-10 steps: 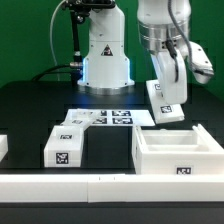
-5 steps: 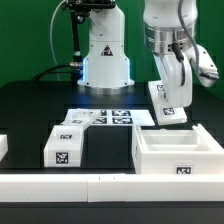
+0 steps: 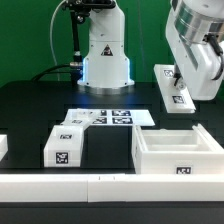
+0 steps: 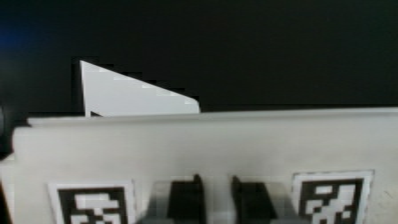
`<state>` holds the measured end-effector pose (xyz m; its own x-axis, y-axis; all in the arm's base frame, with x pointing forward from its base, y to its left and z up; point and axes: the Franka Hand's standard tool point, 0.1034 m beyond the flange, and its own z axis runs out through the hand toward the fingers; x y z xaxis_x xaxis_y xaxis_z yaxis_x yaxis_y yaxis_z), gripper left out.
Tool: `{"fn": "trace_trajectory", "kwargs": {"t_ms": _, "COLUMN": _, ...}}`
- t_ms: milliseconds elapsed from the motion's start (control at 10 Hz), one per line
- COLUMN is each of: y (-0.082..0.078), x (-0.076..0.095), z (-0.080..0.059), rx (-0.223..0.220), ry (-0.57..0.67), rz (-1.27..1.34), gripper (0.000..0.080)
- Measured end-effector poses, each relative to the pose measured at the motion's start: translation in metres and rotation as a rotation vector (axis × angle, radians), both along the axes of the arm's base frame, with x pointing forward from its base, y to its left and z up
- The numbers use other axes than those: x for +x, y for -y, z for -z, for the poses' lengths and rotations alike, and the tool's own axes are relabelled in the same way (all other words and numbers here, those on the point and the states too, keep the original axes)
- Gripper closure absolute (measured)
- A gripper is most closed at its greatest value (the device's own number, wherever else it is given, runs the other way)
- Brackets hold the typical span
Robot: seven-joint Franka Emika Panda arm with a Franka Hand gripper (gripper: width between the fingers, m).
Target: Assemble cabinet
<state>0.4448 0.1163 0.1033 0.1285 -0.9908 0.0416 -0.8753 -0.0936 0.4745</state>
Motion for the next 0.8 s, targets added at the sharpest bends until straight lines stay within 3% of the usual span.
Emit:
{"fn": "trace_trajectory", "kwargs": {"t_ms": 300, "y": -0.004, "x": -0.006, "z": 0.005, "rx": -0.034, "ry": -0.013, "rz": 0.024, "gripper": 0.0735}}
{"fn": "trace_trajectory", "kwargs": {"t_ms": 500, "y": -0.003, "x": -0.010, "z": 0.008, "rx": -0.065, "ry": -0.086, "rz": 0.035, "gripper": 0.0735}}
{"fn": "trace_trajectory", "kwargs": {"t_ms": 800, "y": -0.006, "x": -0.002, "z": 0.012, "rx": -0.052, "ry": -0.014, "rz": 0.024, "gripper": 0.0735}}
